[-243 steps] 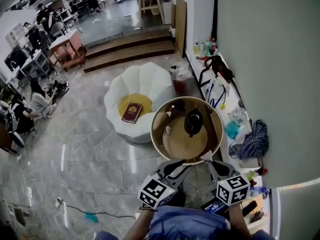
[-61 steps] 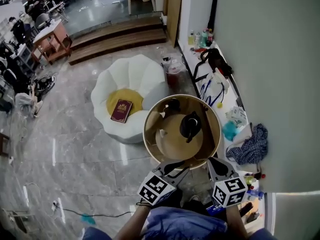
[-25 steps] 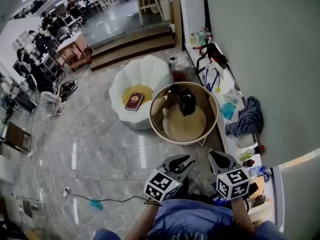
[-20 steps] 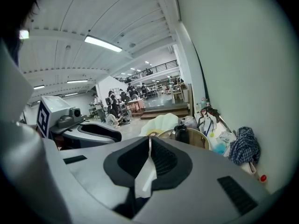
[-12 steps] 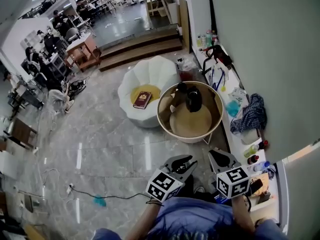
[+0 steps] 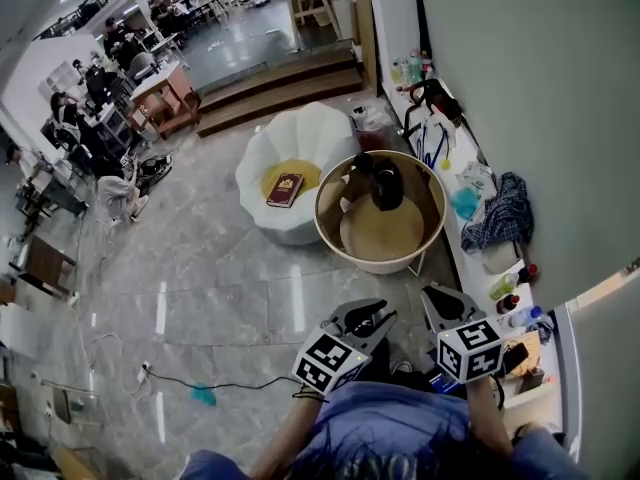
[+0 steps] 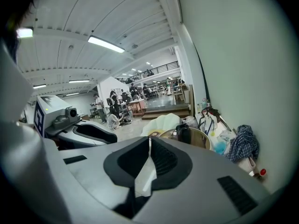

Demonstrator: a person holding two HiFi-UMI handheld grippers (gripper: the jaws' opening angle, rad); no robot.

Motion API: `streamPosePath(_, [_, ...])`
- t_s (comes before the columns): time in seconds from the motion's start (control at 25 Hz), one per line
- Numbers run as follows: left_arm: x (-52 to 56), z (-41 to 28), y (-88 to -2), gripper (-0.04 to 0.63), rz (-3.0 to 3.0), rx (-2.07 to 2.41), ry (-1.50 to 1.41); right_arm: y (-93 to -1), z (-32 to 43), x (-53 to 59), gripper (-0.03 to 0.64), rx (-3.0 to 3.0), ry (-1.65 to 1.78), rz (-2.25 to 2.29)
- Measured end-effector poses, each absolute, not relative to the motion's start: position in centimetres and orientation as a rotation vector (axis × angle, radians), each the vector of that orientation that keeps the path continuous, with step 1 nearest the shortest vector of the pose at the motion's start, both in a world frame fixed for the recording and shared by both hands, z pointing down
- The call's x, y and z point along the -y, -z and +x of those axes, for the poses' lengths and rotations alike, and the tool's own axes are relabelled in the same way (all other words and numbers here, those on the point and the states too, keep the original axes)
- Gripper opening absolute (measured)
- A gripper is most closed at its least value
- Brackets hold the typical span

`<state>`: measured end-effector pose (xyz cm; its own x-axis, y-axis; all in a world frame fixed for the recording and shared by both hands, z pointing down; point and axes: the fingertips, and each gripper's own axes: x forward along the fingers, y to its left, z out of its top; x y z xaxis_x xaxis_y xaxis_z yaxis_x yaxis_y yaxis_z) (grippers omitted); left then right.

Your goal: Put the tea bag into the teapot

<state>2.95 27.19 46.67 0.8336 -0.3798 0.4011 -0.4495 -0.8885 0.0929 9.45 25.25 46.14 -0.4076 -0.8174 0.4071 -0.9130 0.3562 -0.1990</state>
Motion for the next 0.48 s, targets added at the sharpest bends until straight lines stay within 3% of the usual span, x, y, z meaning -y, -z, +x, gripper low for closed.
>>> streamPosePath(0.48, [-25.4,2.4,-46.5,0.109,2.865,0.654,-0.597,-45.6,11.5,-23.4,0.028,2.367,-0.573,1.69])
